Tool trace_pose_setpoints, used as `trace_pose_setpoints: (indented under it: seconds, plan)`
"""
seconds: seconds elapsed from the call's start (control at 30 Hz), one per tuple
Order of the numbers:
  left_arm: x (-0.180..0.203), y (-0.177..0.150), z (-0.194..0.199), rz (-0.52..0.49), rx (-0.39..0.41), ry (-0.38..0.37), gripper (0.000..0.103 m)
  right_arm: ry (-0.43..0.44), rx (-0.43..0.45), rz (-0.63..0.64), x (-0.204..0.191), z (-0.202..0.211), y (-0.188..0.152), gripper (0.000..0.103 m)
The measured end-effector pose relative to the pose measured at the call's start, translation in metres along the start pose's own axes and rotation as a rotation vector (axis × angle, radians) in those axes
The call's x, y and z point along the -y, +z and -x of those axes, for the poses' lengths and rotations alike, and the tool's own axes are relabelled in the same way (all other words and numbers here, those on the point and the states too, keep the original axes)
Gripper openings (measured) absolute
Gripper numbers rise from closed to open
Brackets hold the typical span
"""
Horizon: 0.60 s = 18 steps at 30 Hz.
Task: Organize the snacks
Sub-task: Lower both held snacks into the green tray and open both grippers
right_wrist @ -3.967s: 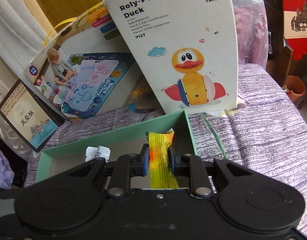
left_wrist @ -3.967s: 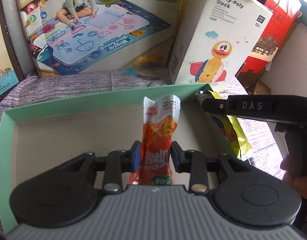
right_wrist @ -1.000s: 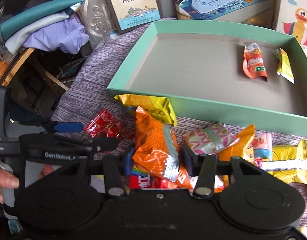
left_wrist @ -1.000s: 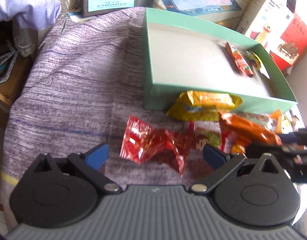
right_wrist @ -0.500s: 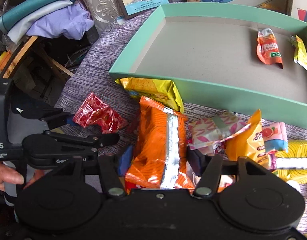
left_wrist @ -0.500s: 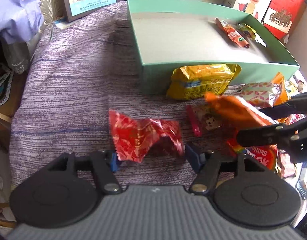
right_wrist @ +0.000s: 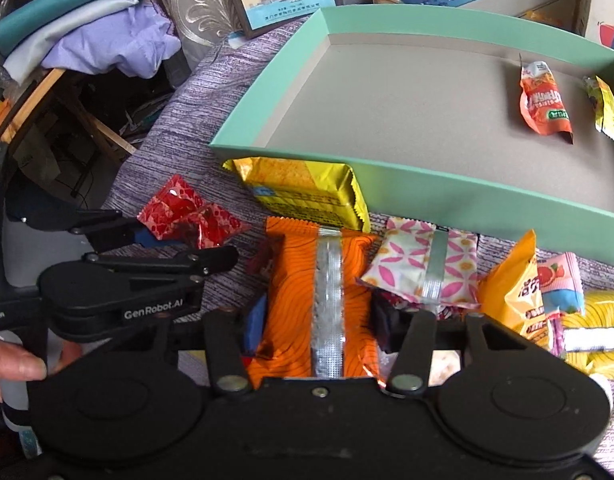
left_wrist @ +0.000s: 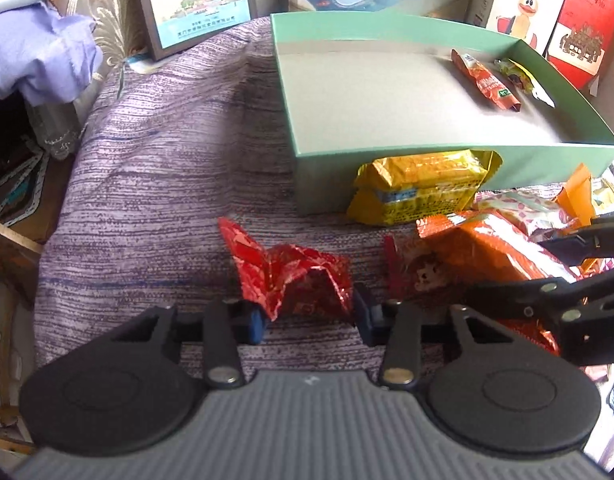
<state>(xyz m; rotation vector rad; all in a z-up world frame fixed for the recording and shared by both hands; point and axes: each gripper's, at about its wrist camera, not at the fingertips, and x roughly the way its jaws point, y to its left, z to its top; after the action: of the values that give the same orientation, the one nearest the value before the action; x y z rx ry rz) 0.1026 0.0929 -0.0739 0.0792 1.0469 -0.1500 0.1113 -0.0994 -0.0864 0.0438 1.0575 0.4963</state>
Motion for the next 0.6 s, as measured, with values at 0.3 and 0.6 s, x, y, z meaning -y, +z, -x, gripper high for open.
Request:
trace_pose_setpoints:
  seconds: [0.3,0.6]
  plan:
    - [-0.007,0.000,0.037,0.009,0.053,-0.026,0.039,0.054,0.063,0.003,-0.012,0.036,0.011,0.051]
    - [-0.012,0.036,0.066,0.018,0.139,-0.054,0.039,0.040,0.172,-0.025,-0.002,0.067,0.054,0.051]
